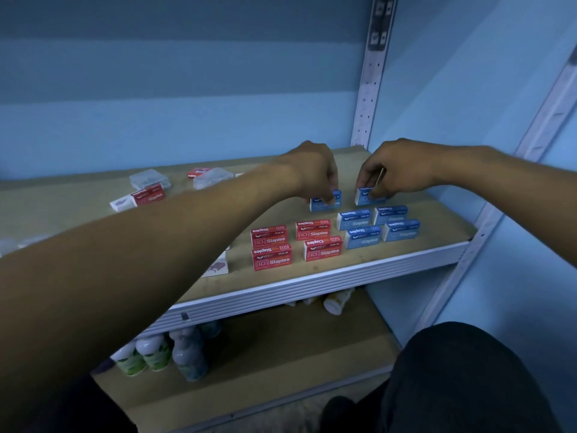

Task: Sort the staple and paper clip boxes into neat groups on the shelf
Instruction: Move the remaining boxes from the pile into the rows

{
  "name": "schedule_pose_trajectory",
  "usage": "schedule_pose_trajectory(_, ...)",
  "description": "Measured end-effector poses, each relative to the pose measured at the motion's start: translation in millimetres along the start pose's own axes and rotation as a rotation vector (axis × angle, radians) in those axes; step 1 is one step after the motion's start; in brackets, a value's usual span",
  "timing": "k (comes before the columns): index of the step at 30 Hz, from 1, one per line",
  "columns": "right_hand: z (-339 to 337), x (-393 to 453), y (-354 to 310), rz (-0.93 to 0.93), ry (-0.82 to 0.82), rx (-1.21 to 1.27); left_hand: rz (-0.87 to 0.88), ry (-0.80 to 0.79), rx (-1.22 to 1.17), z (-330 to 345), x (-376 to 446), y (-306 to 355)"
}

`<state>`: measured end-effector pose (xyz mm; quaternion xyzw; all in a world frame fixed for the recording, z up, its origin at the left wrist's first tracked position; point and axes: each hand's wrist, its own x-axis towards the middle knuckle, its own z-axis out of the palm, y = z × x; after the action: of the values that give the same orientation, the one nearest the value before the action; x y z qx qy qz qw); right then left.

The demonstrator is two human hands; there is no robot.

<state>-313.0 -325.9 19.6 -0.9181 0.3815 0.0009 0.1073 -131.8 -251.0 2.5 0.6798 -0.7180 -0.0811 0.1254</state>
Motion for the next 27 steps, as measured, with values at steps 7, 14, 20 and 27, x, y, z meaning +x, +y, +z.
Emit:
schedule_pose_trajectory(7,3,0,11,0.025,0.007,0.026,0.014,0.031,0.008,11,12,11)
schedule_pose_trajectory(14,8,4,16,0.034,-0.016,0.006,0.026,0.038,0.035,19,14,17)
schedule_pose_trajectory(20,12,6,17,0.044,-0.04,-0.045,0.046,0.049,0.041,24,16,18)
schedule_pose_trajectory(27,6,3,13,0.049,-0.05,-0.017,0.046,0.083,0.022,19,7,9)
